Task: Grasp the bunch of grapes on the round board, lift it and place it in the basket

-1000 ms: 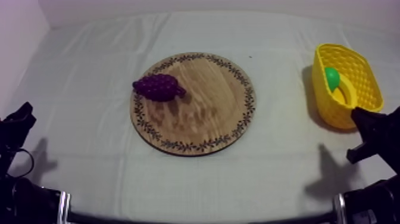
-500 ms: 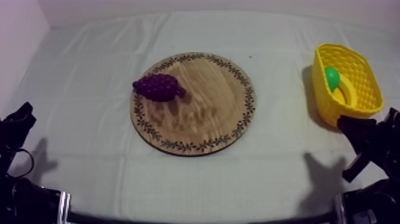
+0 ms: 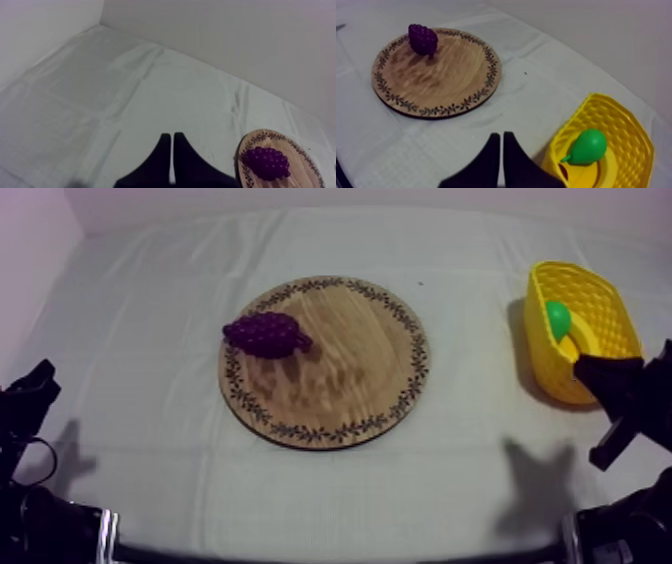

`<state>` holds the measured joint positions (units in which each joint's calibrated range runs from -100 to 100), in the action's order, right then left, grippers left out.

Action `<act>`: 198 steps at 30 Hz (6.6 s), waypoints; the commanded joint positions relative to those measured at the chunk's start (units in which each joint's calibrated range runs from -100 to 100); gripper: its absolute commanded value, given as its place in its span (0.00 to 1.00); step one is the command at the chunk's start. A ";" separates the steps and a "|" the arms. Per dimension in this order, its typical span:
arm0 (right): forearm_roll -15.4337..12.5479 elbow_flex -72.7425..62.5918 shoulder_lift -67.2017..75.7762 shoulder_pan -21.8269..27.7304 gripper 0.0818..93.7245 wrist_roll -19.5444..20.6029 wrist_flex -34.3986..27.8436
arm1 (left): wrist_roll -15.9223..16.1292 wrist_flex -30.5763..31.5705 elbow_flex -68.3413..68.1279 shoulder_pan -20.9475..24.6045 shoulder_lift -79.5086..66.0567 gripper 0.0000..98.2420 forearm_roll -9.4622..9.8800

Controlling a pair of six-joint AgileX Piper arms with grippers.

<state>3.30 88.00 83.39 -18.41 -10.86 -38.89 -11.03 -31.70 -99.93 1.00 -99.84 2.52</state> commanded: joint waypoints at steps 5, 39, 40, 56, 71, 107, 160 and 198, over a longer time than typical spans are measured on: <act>2.12 -21.04 -16.45 -4.28 0.01 -0.27 -10.74 | 0.01 0.01 0.04 -0.02 0.02 0.00 -0.01; -0.75 -103.39 -93.41 -11.76 0.01 -11.27 -46.16 | 0.01 0.01 0.04 -0.02 0.02 0.00 -0.01; -0.76 -105.59 -95.45 -12.13 0.01 -11.35 -46.72 | 0.01 0.01 0.04 -0.02 0.02 0.00 -0.01; -2.26 -125.90 -113.27 -15.58 0.03 -12.71 -55.91 | 0.01 0.01 0.04 -0.02 0.02 0.00 -0.01; 1.42 -127.44 -113.97 -15.58 0.74 -10.80 -57.60 | 0.01 0.01 0.04 -0.02 0.02 0.00 -0.01; 3.24 -134.33 -138.87 -16.21 0.84 -11.41 -54.09 | 0.01 0.01 0.04 -0.02 0.02 0.00 -0.01; 3.82 -143.36 -145.76 -15.19 0.31 -12.07 -54.24 | 0.01 0.01 0.04 -0.02 0.02 0.00 -0.01; 3.22 -99.78 -102.52 -6.44 0.32 -4.78 -53.82 | 0.01 0.01 0.04 -0.02 0.02 0.00 -0.01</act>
<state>6.45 -15.00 -20.05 -27.30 -16.34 -93.06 -11.03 -31.70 -99.93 1.00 -99.84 2.52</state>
